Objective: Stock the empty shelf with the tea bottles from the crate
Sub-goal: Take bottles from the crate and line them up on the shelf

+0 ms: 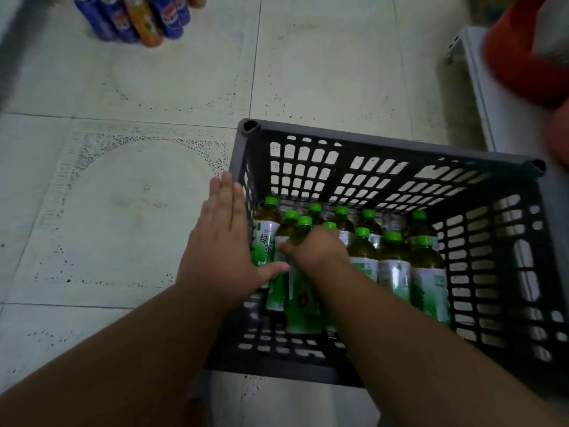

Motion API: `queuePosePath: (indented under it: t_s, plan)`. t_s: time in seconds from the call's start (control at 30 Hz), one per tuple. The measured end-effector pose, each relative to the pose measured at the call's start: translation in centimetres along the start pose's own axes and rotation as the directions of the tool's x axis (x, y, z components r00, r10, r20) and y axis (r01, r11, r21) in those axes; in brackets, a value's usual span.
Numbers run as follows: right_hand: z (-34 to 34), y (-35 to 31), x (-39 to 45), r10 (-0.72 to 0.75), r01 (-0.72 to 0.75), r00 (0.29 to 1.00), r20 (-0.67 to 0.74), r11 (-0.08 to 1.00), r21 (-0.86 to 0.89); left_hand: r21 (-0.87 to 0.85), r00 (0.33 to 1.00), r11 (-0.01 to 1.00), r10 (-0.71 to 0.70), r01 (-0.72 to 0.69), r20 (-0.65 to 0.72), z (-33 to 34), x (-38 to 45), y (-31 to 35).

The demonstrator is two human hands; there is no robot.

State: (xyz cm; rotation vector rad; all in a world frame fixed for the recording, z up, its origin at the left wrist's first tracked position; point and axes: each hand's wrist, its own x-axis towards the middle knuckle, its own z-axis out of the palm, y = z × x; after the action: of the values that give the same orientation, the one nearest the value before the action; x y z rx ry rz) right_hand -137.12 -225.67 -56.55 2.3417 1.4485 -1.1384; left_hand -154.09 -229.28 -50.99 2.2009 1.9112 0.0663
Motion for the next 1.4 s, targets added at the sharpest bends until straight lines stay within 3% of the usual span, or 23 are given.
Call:
queuePosePath:
  t_s: [0.07,0.17,0.23,0.3,0.4,0.6,0.7,0.87,1.0,1.13,1.4]
  plan:
    - [0.7,-0.4,0.5,0.009,-0.011,0.999,-0.039,0.999,-0.051,-0.026,1.000,1.000,0.003,-0.002,0.014,-0.2,0.0,0.1]
    - [1.0,0.3,0.7,0.014,-0.012,0.998,-0.060,1.000,0.024,-0.035,0.999,0.999,-0.002,0.004,0.035,-0.4,0.0,0.1]
    - [0.9,0.8,0.4,0.004,0.013,0.997,-0.078,0.976,0.218,-0.034,0.999,0.999,-0.008,0.009,0.036,-0.4,0.1,0.0]
    - [0.6,1.0,-0.4,-0.035,0.072,0.996,-0.087,0.879,0.471,-0.024,0.999,1.000,-0.013,0.013,0.040,-0.4,0.0,-0.1]
    - [-1.2,1.5,-1.9,-0.145,0.191,0.981,-0.126,0.786,0.587,-0.027,0.997,0.999,-0.034,0.037,0.075,-0.3,0.1,0.0]
    - [-10.7,2.5,-8.7,-0.274,0.417,0.905,-0.325,0.719,0.556,-0.030,0.965,0.998,-0.053,0.063,0.257,-4.4,-0.4,1.4]
    - [-16.8,3.1,-14.0,-0.295,0.513,0.846,-0.445,0.681,0.523,-0.239,0.984,0.971,0.052,-0.011,0.168,-8.9,-1.8,5.5]
    - [-24.0,4.5,-24.0,-0.345,0.690,0.680,-0.647,0.601,0.404,-0.473,0.987,0.869,0.157,-0.144,-0.011,-17.7,-6.4,13.9]
    - [-28.2,8.0,-32.3,-0.307,0.766,0.589,-0.748,0.507,0.395,-0.617,0.965,0.744,0.227,-0.257,-0.129,-23.2,-10.2,18.8]
    - [-31.0,13.3,-40.5,-0.245,0.822,0.499,-0.831,0.439,0.364,-0.734,0.920,0.585,0.366,-0.346,-0.142,-27.2,-14.8,24.9]
    - [-33.0,24.2,-51.6,-0.042,0.826,0.409,-0.912,0.442,0.350,-0.750,0.774,0.437,0.613,-0.498,-0.157,-30.3,-21.1,36.8]
